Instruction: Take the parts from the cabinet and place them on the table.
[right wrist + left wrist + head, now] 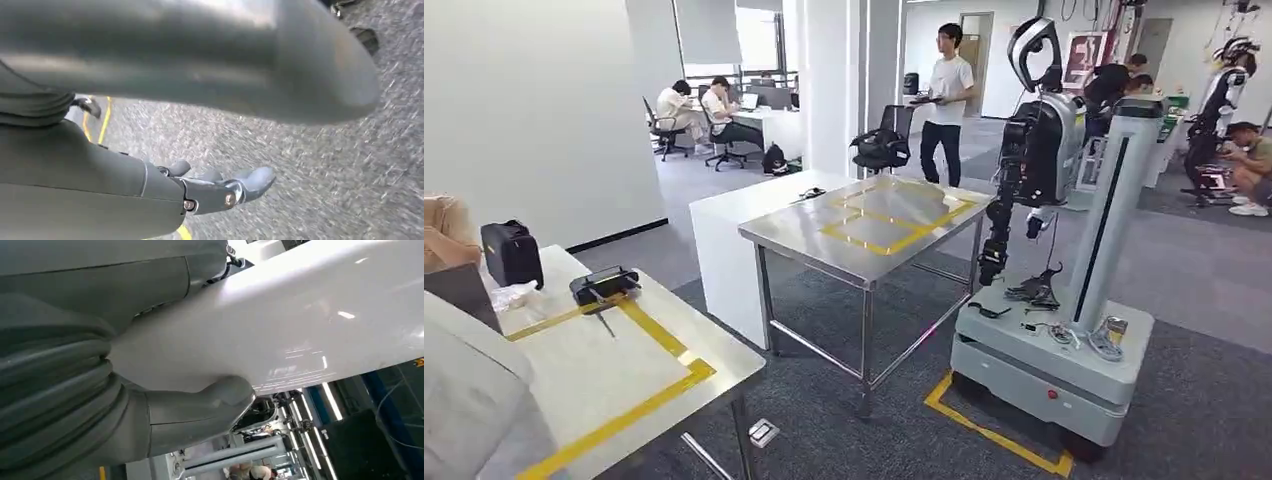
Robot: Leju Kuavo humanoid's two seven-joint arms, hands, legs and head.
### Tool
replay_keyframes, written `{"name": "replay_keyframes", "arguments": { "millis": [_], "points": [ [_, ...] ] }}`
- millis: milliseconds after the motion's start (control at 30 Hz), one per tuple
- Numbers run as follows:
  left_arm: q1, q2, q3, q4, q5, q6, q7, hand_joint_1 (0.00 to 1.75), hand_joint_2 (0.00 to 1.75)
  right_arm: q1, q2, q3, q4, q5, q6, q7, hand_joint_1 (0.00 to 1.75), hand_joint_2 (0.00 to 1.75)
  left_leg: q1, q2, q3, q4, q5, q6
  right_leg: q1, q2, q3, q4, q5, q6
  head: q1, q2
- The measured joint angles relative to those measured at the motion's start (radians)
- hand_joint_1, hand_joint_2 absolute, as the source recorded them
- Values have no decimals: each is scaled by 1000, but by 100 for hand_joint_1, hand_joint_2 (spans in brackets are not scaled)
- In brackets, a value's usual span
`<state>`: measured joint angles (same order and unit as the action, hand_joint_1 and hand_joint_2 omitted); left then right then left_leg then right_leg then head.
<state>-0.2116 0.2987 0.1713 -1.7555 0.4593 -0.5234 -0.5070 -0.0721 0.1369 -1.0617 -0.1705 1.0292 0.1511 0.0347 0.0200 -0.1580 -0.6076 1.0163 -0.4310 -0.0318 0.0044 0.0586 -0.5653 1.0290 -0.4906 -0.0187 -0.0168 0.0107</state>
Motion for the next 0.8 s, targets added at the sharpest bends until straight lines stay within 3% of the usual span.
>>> {"name": "replay_keyframes", "arguments": {
  "millis": [33,67,100,133,167,200,233,267,333,367,400,433,533,567,600,633,667,700,733,767,800],
  "points": [
    [-15,4,-1,6,4,1,5,175,175,-2,6,-3,0,-3,0,-3,0,0,-4,-15,-10,-3,4,-8,-11,-18,9,-13,8,-9,0,0],
    [-19,9,-1,11,9,2,4,175,175,-3,10,-6,0,-3,0,-8,0,0,-5,30,-14,11,-5,-7,-11,-34,11,-21,15,-14,-1,0],
    [-30,15,-1,14,11,2,-1,175,175,-2,10,-6,0,-1,0,-7,0,0,-11,94,-35,53,-41,-10,-11,-45,13,-27,17,-26,-7,0],
    [-29,15,-1,15,12,2,-10,175,175,1,11,-6,0,7,0,-1,0,0,-10,126,-66,122,-82,-16,-9,-58,12,-27,17,-27,-7,0],
    [-16,15,2,16,14,1,-21,175,175,4,12,-6,0,12,-1,3,0,0,-8,143,-105,211,-124,-21,-8,-73,11,-27,16,-28,-7,0],
    [0,17,7,18,14,-2,-28,175,175,7,13,-6,0,15,-2,7,0,0,-6,147,-133,276,-147,-25,-8,-87,11,-26,14,-29,-7,0],
    [17,19,16,21,14,-6,-36,175,175,9,13,-6,0,19,-3,6,0,0,-5,149,-143,303,-149,-28,-8,-102,10,-25,13,-29,-7,0],
    [28,22,26,21,16,-9,-41,175,175,9,13,-6,0,22,-4,0,0,0,-4,152,-128,280,-129,-30,-9,-115,10,-24,11,-27,-7,0],
    [45,27,51,17,19,-12,-47,175,175,8,14,-6,0,25,-5,-7,0,0,-3,176,-38,125,-56,-31,-9,-143,13,-20,5,-23,-7,0],
    [48,29,61,15,20,-13,-48,175,175,8,14,-6,0,26,-6,-7,0,0,-5,225,20,26,-26,-29,-6,-156,16,-14,0,-17,-7,0],
    [48,30,68,14,20,-14,-50,175,175,8,14,-6,0,27,-6,-7,0,0,-10,269,30,5,-36,-14,3,-167,19,-10,-8,-10,-7,0],
    [53,30,70,12,20,-14,-49,175,175,8,14,-6,0,27,-6,-7,0,0,-9,251,31,4,-29,-4,3,-181,21,-9,-11,-5,-6,0],
    [64,35,85,9,20,-14,-49,175,175,2,14,-6,0,31,-7,-7,0,0,-8,206,23,4,-25,12,4,-224,33,-11,-16,9,-6,0],
    [70,35,91,5,20,-14,-48,175,175,0,14,-5,0,36,-7,-8,0,0,-1,192,27,-1,-20,20,-2,-195,33,-2,-26,20,-6,0],
    [71,35,100,2,22,-13,-48,175,175,0,14,-3,0,42,-7,-11,0,0,2,181,24,-2,-17,25,-6,-121,19,34,-53,27,-5,0],
    [74,35,103,0,25,-10,-43,175,175,1,14,-2,0,47,-3,-14,0,0,2,169,21,-1,-15,30,-9,-80,-15,104,-95,30,-5,0],
    [83,35,107,-1,30,-9,-42,175,175,3,14,-1,0,50,2,-19,0,0,2,156,17,-1,-14,32,-10,-65,-59,193,-137,33,-5,0],
    [94,35,115,-5,34,-8,-41,175,175,4,14,1,0,52,4,-24,0,0,2,142,15,0,-14,32,-11,-63,-96,267,-164,34,-5,0],
    [105,35,125,-10,36,-8,-40,175,175,4,13,4,0,56,4,-21,0,0,2,128,13,1,-14,32,-11,-63,-119,308,-168,35,-5,0],
    [113,35,135,-14,40,-9,-34,175,175,5,13,7,0,59,5,-16,0,0,2,113,12,2,-13,31,-12,-63,-118,299,-147,34,-5,0],
    [116,34,143,-17,44,-10,-26,175,175,4,13,8,0,60,5,-9,0,0,4,97,12,5,-13,29,-13,-61,-93,243,-106,32,-5,0]
  ]
}}
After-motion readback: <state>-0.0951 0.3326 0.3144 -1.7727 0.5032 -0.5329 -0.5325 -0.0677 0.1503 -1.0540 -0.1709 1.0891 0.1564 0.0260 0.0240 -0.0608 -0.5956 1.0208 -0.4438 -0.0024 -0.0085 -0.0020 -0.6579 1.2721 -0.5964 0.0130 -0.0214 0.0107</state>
